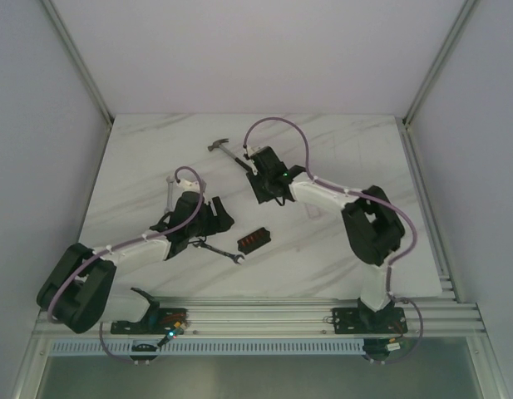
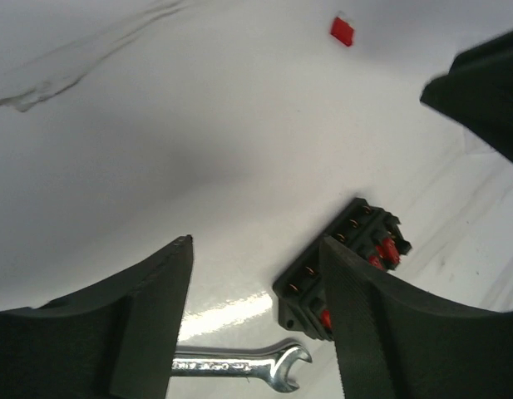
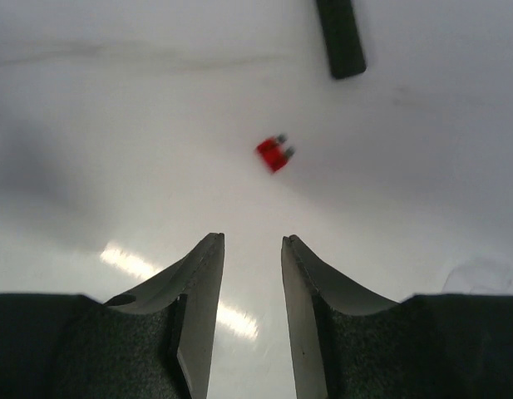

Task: Snap on the fuse box
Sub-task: Pick up the fuse from the center of the board.

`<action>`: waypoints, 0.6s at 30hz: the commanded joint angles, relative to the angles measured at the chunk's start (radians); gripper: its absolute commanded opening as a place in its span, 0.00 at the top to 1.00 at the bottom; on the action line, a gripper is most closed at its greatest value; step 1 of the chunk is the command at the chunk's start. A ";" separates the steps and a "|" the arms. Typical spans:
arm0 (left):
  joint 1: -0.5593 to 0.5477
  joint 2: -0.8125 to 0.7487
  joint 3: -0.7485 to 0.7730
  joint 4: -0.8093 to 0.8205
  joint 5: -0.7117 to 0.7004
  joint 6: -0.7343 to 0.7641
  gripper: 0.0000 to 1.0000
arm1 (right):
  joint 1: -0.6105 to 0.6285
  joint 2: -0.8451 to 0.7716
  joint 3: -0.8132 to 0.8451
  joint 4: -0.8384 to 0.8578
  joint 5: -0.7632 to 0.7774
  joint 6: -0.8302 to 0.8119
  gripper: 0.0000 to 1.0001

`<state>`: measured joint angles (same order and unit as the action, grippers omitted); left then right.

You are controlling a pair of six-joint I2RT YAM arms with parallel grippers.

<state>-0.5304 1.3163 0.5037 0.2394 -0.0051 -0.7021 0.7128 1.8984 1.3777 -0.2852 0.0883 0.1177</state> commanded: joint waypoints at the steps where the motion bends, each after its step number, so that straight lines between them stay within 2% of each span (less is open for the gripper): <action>1: 0.024 0.055 0.041 0.017 0.017 0.014 0.21 | -0.010 0.127 0.109 0.127 0.074 -0.030 0.59; 10: 0.038 0.083 0.050 0.031 0.043 0.014 0.05 | -0.010 0.266 0.208 0.137 0.135 -0.025 0.60; 18: 0.038 0.082 0.056 0.032 0.049 0.014 0.01 | -0.008 0.269 0.159 0.108 0.133 -0.021 0.63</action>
<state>-0.4973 1.3960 0.5320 0.2462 0.0269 -0.7013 0.7002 2.1502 1.5494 -0.1745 0.1989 0.0998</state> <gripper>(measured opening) 0.987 0.381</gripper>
